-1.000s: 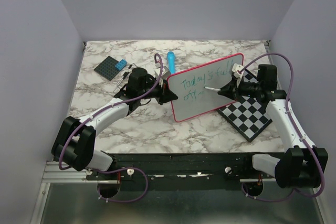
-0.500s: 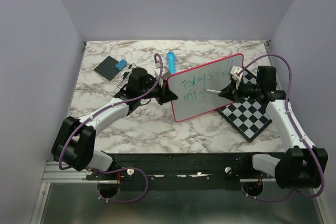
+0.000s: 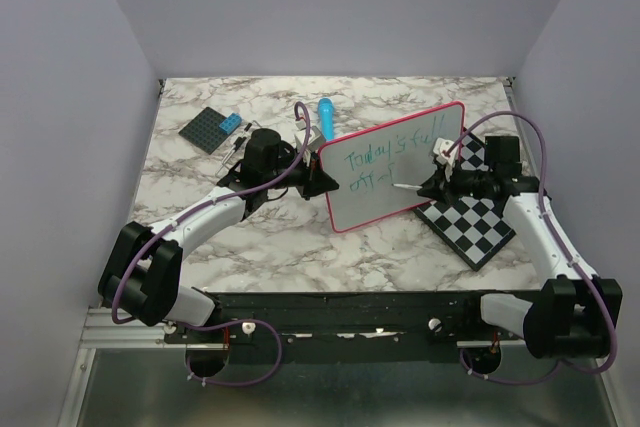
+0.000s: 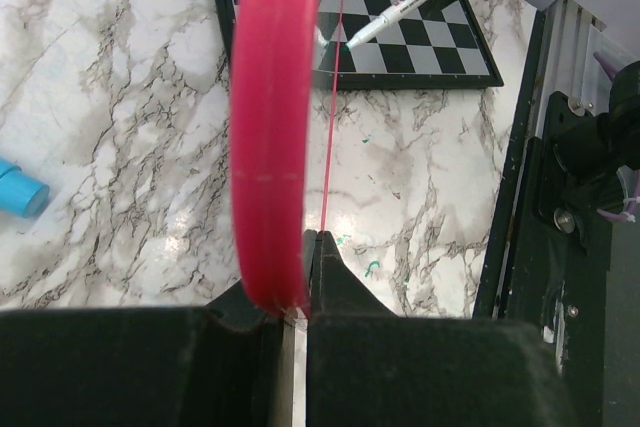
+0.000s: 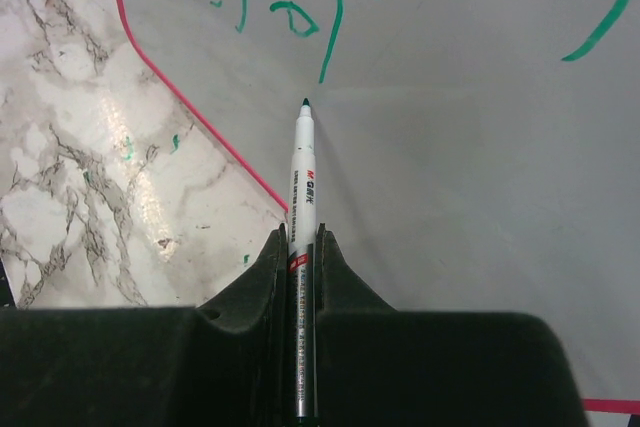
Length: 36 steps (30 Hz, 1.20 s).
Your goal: Write a sentence on the whiteboard
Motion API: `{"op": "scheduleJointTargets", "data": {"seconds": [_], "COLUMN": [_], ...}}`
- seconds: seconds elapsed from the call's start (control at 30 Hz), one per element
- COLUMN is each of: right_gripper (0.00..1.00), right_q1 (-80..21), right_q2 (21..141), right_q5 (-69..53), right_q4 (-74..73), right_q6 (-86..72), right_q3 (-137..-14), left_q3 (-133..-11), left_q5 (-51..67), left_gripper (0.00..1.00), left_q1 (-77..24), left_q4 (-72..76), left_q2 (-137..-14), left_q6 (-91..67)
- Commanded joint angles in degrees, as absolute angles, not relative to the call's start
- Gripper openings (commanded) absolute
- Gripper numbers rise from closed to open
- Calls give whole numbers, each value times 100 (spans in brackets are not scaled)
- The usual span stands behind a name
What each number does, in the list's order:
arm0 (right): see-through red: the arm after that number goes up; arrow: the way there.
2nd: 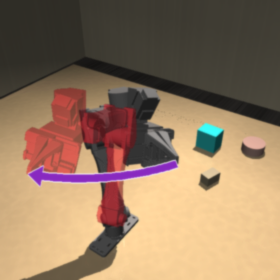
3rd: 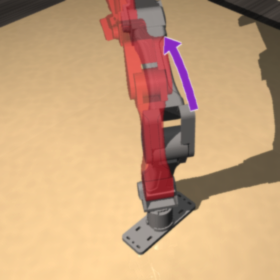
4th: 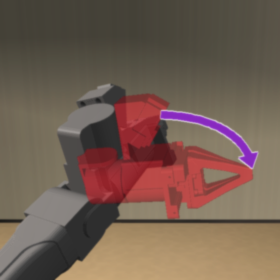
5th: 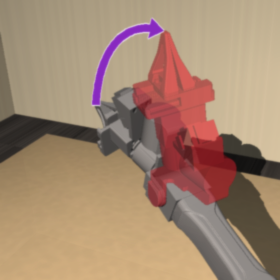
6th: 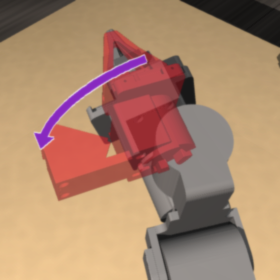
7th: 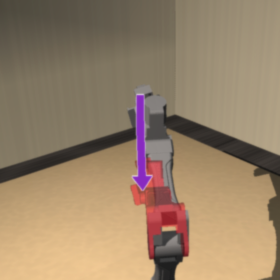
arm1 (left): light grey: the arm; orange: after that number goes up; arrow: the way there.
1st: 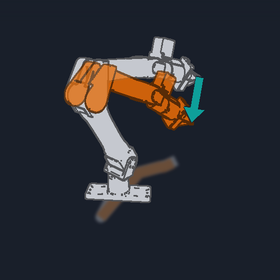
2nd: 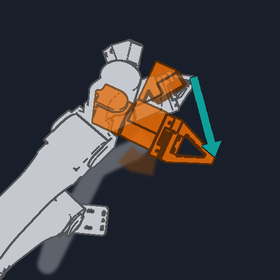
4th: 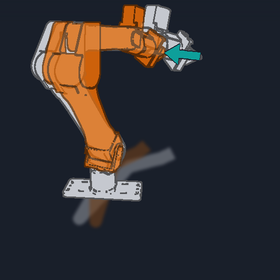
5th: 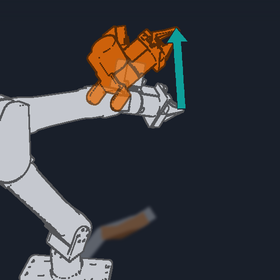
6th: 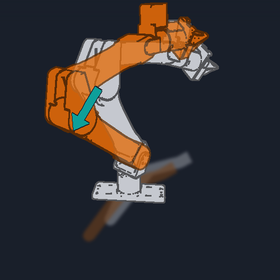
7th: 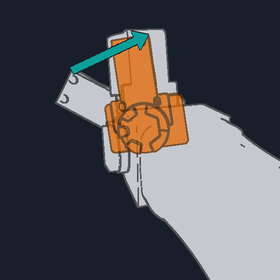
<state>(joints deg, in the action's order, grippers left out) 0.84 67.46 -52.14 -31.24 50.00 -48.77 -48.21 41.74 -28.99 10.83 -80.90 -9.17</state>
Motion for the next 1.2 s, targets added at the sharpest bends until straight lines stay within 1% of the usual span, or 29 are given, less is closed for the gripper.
{"op": "scheduleJointTargets", "data": {"seconds": [0.0,0.3,0.53,0.77,1.0,1.03,1.17], "right_gripper": [0,1,1,0,1,1,1], "right_q1": [88,9,9,9,17,-130,-176], "right_q2": [6855,6952,6557,6539,6750,6759,6811], "right_q5": [-5203,-5458,-5792,-5775,-5739,-5722,-5652], "right_q4": [-3366,-3374,-3498,-3112,-2936,-2918,-2743], "right_q6": [5256,5115,4861,4325,4201,4192,4043], "right_q3": [-4729,-4904,-5193,-5387,-5397,-5388,-5370], "left_q3": [-4711,-4711,-4728,-4720,-4720,-4720,-4711], "left_q5": [3893,3894,3911,3911,3920,3920,3920], "left_gripper": [0,0,0,0,0,0,0], "left_q1": [-2953,-2953,-2953,-2953,-2953,-2953,-2953], "left_q4": [114,123,123,123,132,132,123], "left_q2": [-8227,-8253,-8271,-8253,-8253,-8262,-8262], "left_q6": [-466,-466,-466,-466,-475,-475,-475]}}
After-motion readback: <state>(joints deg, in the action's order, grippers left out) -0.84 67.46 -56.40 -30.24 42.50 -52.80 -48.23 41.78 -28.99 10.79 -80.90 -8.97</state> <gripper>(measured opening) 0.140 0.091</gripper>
